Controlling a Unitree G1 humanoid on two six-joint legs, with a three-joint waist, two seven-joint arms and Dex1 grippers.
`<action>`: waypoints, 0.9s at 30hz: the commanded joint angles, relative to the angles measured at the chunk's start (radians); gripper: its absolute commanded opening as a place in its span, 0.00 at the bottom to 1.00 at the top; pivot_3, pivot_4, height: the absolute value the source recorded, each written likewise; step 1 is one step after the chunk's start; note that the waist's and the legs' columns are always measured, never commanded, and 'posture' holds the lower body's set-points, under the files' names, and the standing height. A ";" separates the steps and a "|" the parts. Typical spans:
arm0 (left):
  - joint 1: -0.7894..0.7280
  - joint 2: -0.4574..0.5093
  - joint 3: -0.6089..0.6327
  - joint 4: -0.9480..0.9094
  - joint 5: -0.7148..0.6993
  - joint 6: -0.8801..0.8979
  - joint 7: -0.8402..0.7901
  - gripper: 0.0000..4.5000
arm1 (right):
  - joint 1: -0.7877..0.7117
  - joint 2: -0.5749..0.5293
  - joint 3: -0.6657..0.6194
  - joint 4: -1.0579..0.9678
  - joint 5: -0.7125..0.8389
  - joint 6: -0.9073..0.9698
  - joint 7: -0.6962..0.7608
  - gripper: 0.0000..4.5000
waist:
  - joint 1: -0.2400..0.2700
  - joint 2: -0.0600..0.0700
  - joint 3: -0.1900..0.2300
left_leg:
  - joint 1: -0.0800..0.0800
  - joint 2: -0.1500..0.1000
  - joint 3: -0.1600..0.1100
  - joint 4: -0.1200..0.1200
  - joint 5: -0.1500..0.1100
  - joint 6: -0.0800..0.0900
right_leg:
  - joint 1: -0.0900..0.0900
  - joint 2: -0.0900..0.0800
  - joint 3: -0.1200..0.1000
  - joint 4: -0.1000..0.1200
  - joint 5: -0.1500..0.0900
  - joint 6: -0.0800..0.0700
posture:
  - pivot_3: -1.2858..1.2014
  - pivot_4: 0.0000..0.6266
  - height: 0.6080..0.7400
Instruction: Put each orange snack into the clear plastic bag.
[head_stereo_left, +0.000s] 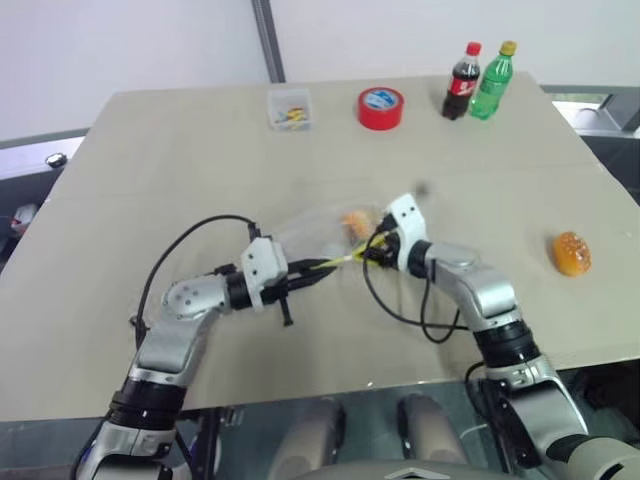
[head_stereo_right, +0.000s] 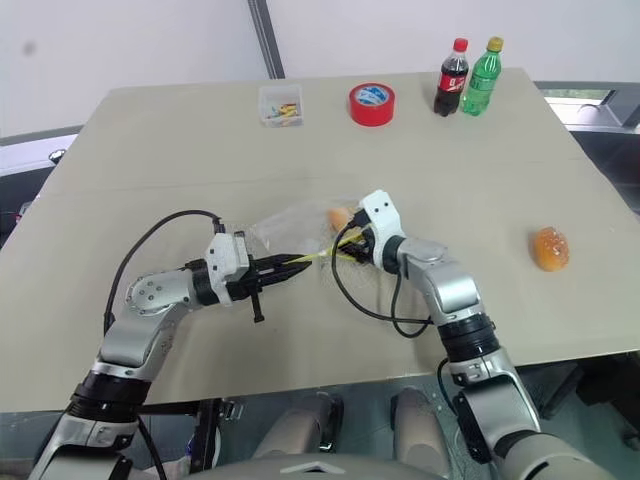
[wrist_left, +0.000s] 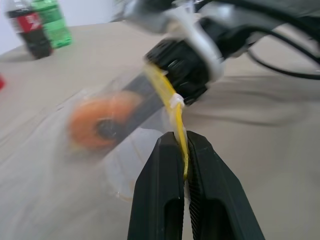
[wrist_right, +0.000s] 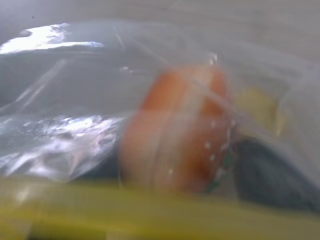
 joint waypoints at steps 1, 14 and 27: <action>-0.042 -0.044 0.025 0.038 0.049 0.011 0.126 0.00 | 0.062 -0.067 -0.064 -0.230 0.094 0.046 0.063 0.92 | 0.003 0.000 0.000 | 0.000 0.000 0.000 0.000 0.000 0.000 | 0.000 0.000 0.000 0.000 0.000 0.000 | 0.52 0.24 0.80; -0.177 -0.134 0.001 0.096 0.084 0.059 0.237 0.00 | 0.279 -0.244 -0.383 -0.506 0.008 0.054 -0.209 0.96 | 0.014 0.000 0.000 | 0.000 0.000 0.000 0.001 0.000 0.000 | 0.001 -0.001 0.000 0.001 0.000 0.000 | 0.52 0.24 0.80; -0.211 -0.151 -0.021 0.132 0.093 0.043 0.214 0.00 | 0.356 -0.215 -0.633 -0.223 -0.103 0.051 -0.461 0.96 | 0.019 0.000 -0.001 | 0.002 0.000 0.004 0.001 0.000 0.000 | 0.001 0.000 0.004 0.003 0.000 0.000 | 0.52 0.24 0.80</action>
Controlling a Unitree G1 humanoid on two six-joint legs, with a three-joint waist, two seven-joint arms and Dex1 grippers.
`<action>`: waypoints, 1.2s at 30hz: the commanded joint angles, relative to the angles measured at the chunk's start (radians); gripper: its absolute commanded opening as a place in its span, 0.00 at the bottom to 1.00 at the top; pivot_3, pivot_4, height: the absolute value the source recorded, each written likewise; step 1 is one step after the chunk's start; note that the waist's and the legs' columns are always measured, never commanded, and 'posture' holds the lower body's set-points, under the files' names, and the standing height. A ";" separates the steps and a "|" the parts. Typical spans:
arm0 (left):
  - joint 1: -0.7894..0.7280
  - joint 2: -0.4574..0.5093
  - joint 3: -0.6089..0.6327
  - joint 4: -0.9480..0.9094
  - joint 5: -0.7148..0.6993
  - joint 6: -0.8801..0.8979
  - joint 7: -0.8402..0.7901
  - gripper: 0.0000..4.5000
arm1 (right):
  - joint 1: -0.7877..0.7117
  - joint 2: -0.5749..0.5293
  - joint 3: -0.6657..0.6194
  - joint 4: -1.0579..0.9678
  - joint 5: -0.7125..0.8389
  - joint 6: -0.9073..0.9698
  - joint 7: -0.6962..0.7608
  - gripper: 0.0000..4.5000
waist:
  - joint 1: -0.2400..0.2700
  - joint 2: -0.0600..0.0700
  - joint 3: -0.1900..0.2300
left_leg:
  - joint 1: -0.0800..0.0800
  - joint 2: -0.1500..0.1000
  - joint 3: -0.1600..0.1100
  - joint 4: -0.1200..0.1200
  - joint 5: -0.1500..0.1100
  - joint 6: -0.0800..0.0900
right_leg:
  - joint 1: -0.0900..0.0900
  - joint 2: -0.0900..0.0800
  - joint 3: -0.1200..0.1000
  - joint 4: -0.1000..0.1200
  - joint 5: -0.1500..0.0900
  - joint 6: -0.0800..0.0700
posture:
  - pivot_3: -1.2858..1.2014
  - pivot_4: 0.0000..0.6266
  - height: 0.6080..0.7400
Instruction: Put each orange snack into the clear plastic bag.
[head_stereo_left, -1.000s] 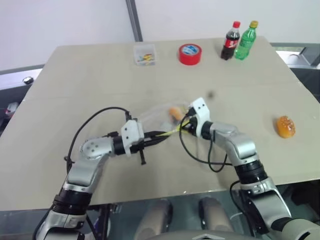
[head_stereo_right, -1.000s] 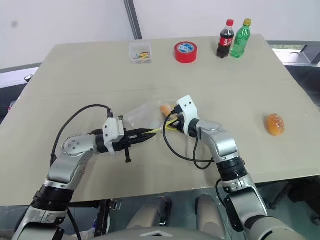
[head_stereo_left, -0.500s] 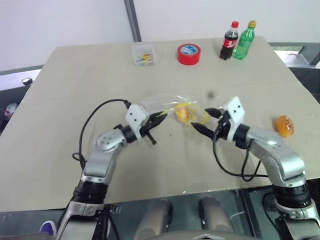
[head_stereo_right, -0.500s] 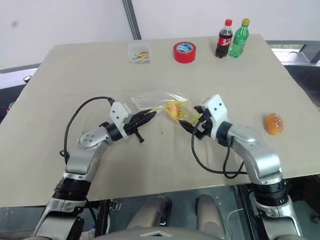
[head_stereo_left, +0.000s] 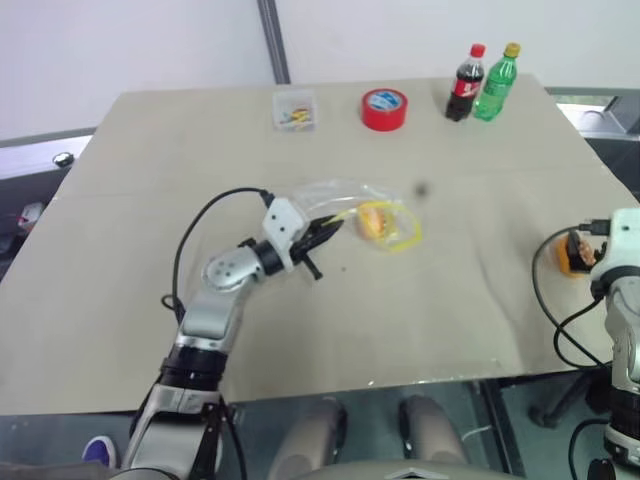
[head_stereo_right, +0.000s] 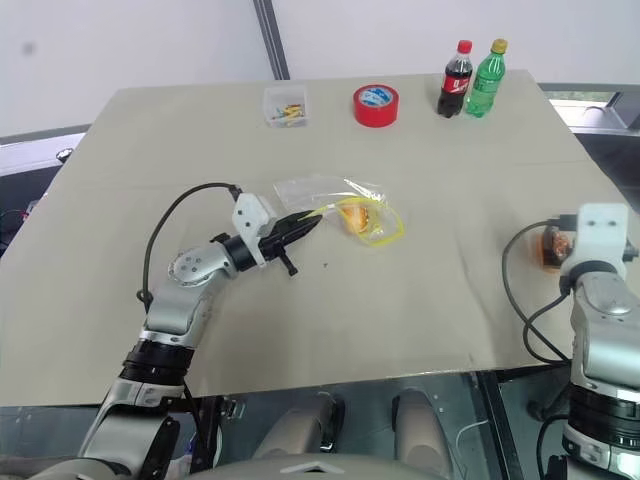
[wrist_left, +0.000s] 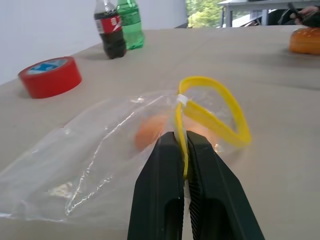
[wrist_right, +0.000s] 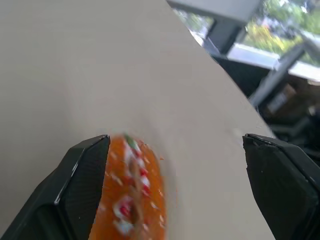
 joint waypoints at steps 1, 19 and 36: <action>-0.015 0.001 0.012 -0.012 -0.005 -0.013 -0.002 0.00 | -0.013 0.030 -0.032 0.023 0.057 0.014 0.012 0.96 | 0.000 0.000 0.000 | 0.000 0.000 0.000 0.000 0.000 0.000 | 0.000 0.000 0.000 0.000 0.000 0.000 | 0.52 0.24 0.80; 0.014 0.000 0.042 -0.069 -0.056 0.015 0.004 0.00 | -0.008 0.019 0.094 -0.224 0.307 0.102 0.243 0.04 | -0.003 0.000 0.000 | 0.000 0.000 0.000 0.001 0.000 0.000 | 0.000 0.000 0.000 0.001 0.000 0.000 | 0.52 0.24 0.80; 0.161 0.101 0.046 -0.245 -0.110 0.031 -0.095 0.00 | -0.234 0.095 0.550 -0.158 0.370 0.130 0.367 0.04 | 0.002 0.000 0.000 | -0.002 0.000 -0.003 0.000 0.000 0.000 | 0.000 0.000 -0.003 -0.002 0.000 0.000 | 0.52 0.24 0.80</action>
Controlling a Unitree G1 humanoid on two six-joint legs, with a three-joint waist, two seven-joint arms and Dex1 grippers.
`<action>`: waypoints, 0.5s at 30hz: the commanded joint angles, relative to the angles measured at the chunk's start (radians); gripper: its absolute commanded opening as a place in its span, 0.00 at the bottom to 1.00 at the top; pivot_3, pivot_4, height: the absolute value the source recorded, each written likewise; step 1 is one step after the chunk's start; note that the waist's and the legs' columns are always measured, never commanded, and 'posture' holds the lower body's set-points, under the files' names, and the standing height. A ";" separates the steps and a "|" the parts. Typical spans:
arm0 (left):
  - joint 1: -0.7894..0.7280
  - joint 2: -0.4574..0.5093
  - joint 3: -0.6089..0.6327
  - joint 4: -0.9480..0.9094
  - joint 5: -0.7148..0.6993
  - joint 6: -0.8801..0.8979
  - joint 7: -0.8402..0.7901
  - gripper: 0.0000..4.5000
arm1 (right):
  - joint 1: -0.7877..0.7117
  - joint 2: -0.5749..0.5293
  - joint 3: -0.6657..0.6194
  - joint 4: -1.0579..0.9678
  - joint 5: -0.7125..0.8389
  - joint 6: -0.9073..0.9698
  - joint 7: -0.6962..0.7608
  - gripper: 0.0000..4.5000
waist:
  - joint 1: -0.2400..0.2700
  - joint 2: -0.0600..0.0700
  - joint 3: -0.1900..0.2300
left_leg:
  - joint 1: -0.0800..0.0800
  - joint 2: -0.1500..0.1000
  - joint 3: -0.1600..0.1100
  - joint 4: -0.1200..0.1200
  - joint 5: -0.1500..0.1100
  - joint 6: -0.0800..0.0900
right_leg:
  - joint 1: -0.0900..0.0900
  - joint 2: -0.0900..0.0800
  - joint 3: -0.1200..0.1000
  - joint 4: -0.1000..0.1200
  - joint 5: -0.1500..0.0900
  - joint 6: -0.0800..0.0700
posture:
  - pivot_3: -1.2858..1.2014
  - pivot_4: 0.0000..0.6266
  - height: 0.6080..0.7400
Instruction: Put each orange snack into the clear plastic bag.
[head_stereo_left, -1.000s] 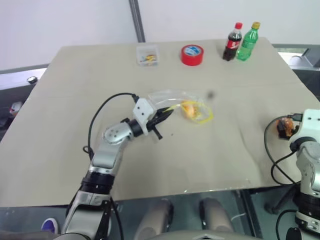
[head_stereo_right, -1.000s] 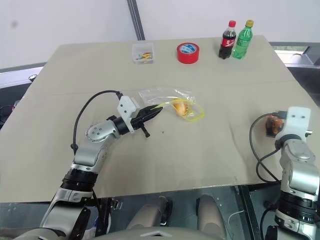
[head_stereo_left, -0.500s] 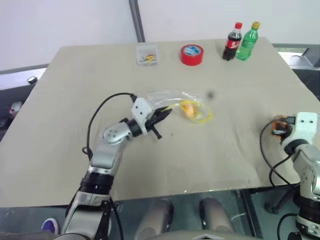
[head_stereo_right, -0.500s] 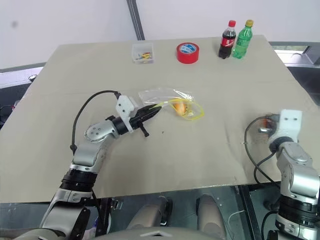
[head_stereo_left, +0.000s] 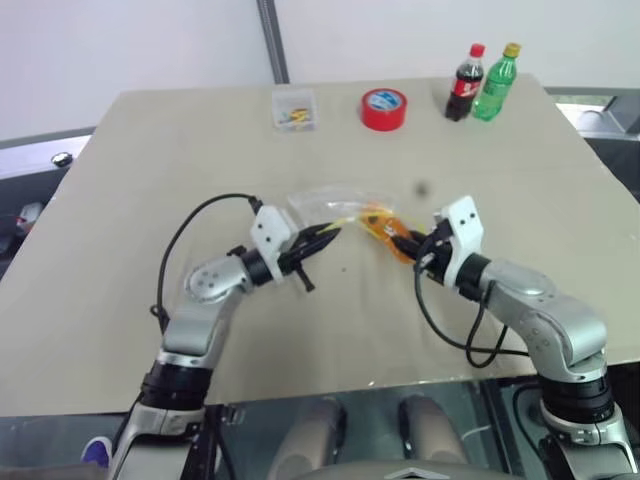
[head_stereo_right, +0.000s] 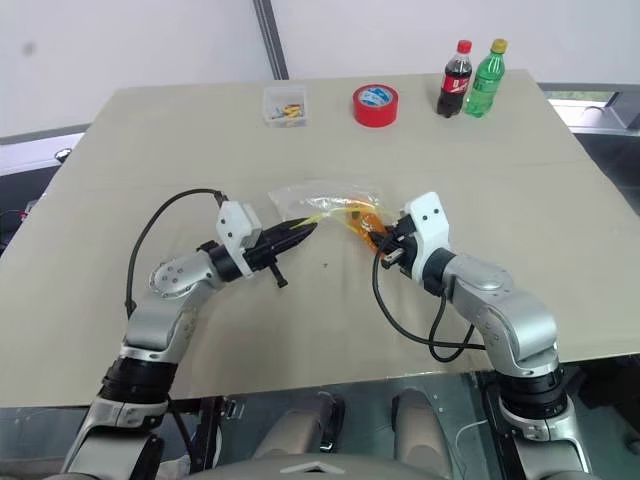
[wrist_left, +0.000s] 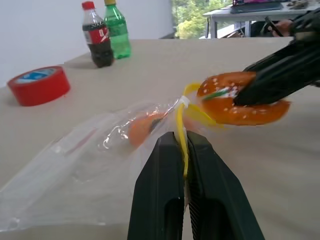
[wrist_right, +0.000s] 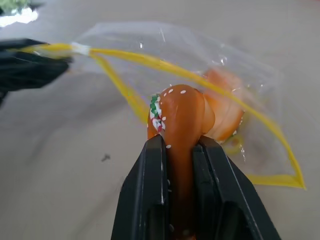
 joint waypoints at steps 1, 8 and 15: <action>0.033 0.031 0.002 -0.075 -0.018 -0.017 -0.044 0.00 | -0.059 0.008 0.047 0.050 -0.027 -0.072 0.046 0.04 | -0.002 0.000 0.000 | 0.000 0.000 0.000 0.000 0.000 0.000 | 0.000 0.000 0.000 0.000 0.000 0.000 | 0.52 0.24 0.80; 0.097 0.067 -0.010 -0.078 0.004 -0.047 -0.083 0.00 | -0.138 0.075 0.123 0.215 -0.072 -0.217 0.132 0.04 | -0.002 0.000 0.000 | 0.000 0.000 0.000 0.000 0.000 0.000 | 0.000 0.000 0.000 0.000 0.000 0.000 | 0.52 0.24 0.80; 0.114 0.070 0.004 -0.073 0.006 -0.058 -0.073 0.00 | -0.217 0.168 0.215 0.423 -0.176 -0.429 0.210 0.04 | -0.005 0.000 0.000 | 0.000 0.000 0.000 0.000 0.000 0.000 | 0.000 0.001 0.000 0.000 0.000 0.000 | 0.52 0.24 0.80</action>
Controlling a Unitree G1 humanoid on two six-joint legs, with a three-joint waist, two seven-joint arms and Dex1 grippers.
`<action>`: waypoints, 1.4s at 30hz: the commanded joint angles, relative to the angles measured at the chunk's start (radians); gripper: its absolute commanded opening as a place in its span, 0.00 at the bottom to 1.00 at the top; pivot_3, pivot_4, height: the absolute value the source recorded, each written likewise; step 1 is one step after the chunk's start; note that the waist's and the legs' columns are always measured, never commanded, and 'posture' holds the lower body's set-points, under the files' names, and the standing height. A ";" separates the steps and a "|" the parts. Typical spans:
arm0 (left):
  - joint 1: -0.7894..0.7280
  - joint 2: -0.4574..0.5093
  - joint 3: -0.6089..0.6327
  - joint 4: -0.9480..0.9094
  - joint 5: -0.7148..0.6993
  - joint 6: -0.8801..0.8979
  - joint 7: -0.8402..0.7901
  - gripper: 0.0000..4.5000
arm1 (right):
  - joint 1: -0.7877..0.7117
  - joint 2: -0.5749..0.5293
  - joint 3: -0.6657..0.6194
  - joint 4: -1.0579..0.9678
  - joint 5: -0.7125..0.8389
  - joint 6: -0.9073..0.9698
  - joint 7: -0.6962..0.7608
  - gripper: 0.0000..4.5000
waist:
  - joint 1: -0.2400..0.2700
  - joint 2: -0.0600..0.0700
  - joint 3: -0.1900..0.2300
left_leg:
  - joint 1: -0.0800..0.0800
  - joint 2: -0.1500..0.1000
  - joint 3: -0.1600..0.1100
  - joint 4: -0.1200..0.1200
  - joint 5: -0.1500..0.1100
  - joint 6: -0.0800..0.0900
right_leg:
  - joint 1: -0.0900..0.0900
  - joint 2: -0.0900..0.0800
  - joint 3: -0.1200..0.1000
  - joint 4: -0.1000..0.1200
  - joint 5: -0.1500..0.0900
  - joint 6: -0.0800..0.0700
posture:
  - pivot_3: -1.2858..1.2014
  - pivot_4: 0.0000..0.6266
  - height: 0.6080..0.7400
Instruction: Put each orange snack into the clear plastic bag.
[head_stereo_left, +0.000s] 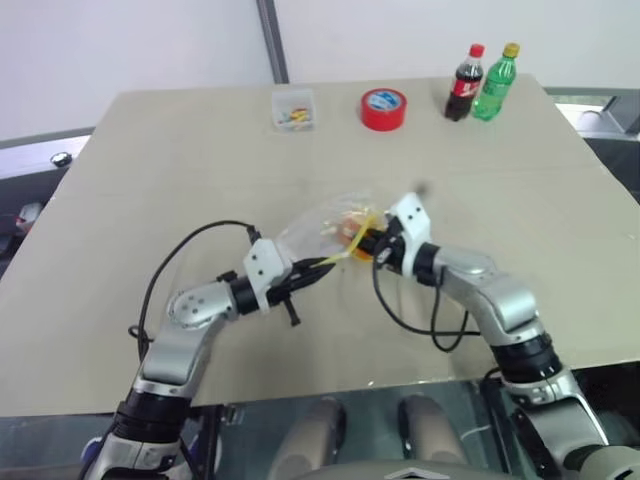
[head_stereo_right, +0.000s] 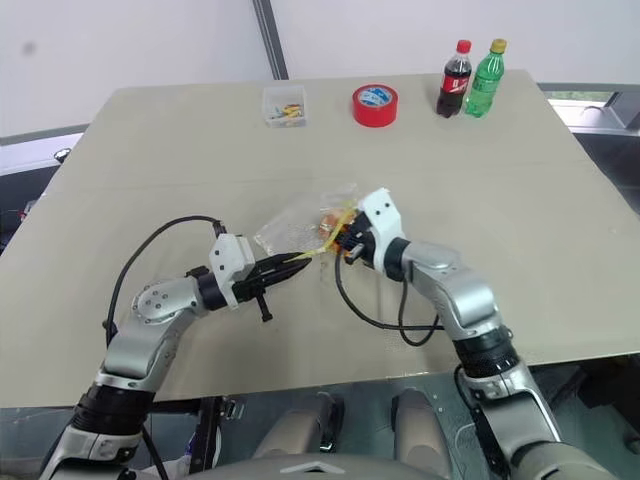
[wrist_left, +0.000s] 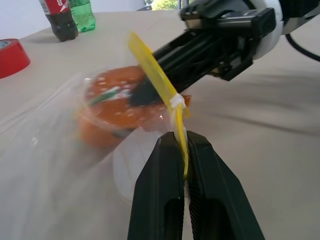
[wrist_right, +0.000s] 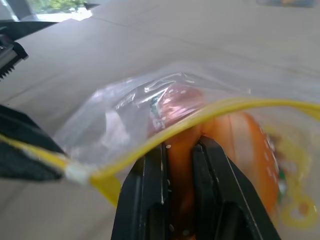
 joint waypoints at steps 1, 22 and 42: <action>0.000 0.001 0.021 -0.032 -0.005 -0.018 0.014 0.00 | -0.038 0.029 0.040 0.083 -0.051 -0.149 0.062 0.04 | 0.000 0.000 0.000 | 0.000 0.000 0.000 0.000 0.000 0.000 | 0.000 0.000 0.000 0.000 0.000 0.000 | 0.52 0.24 0.80; -0.099 -0.073 0.125 0.012 -0.128 0.141 0.129 0.00 | 0.200 -0.360 -0.019 -0.233 -0.293 -0.353 0.093 0.99 | 0.005 0.000 0.000 | 0.000 0.000 0.000 0.000 0.000 0.000 | 0.001 0.000 -0.001 -0.001 0.000 0.000 | 0.52 0.24 0.80; -0.072 -0.065 0.138 -0.092 -0.170 0.190 0.140 0.00 | 0.056 -0.219 -0.040 0.218 -0.370 -0.605 0.048 0.13 | 0.006 -0.001 0.000 | 0.000 0.000 0.000 0.000 0.000 0.000 | 0.001 0.000 0.000 -0.002 0.000 0.000 | 0.52 0.24 0.80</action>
